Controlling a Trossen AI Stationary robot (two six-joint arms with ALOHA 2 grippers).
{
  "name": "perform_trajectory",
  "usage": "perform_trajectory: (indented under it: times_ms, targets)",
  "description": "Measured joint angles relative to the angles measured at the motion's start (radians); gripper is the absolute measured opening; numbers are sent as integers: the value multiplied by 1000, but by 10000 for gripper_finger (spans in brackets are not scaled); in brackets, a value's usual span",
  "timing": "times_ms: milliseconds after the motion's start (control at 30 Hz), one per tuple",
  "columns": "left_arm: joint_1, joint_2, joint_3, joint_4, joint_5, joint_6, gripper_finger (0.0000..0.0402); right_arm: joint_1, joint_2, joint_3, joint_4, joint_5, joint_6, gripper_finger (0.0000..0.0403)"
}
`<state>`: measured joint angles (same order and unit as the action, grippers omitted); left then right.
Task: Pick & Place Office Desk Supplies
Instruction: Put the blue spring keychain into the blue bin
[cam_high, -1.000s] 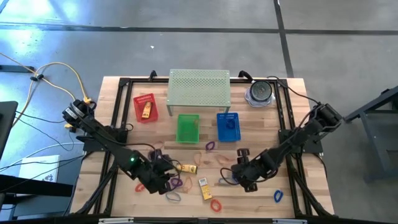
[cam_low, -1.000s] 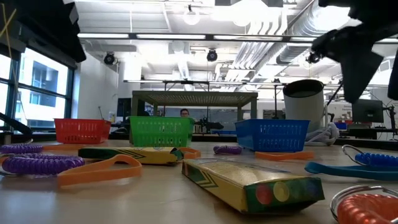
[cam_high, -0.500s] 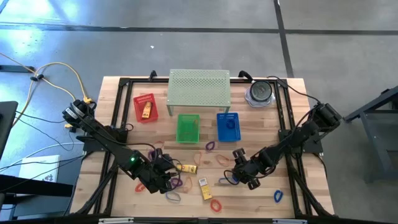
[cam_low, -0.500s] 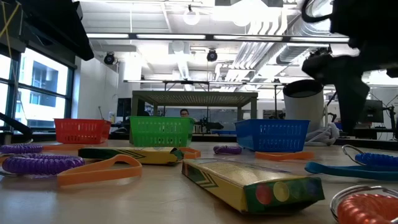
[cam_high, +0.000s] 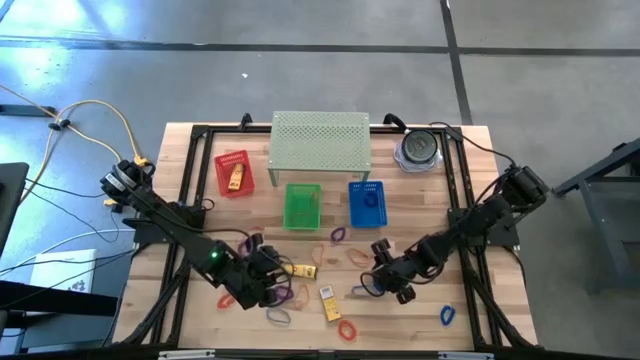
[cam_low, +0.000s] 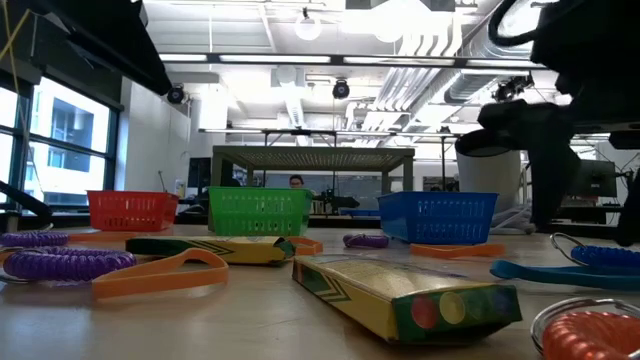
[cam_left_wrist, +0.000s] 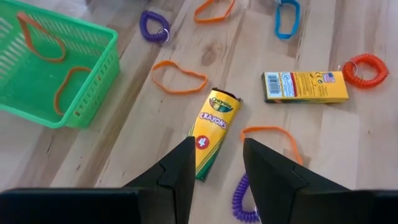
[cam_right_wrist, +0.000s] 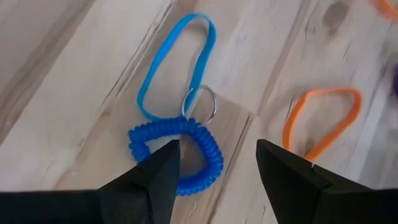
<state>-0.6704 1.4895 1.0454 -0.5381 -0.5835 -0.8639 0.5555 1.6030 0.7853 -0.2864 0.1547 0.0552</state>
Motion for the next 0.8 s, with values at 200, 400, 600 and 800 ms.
perform_trajectory:
  times_ms: [200,400,600,800]
  targets:
    - [1,0,-2,0,-1,-5,130,-26,69,5,15,-55,-11,201]
    - [1,0,-2,0,-1,-10,130,-49,98,4,28,-94,-23,195]
    - [1,0,-2,0,-1,-12,130,-54,101,3,36,-126,-24,132]
    - [1,0,-2,0,-1,-12,130,-54,104,3,41,-138,-17,31]
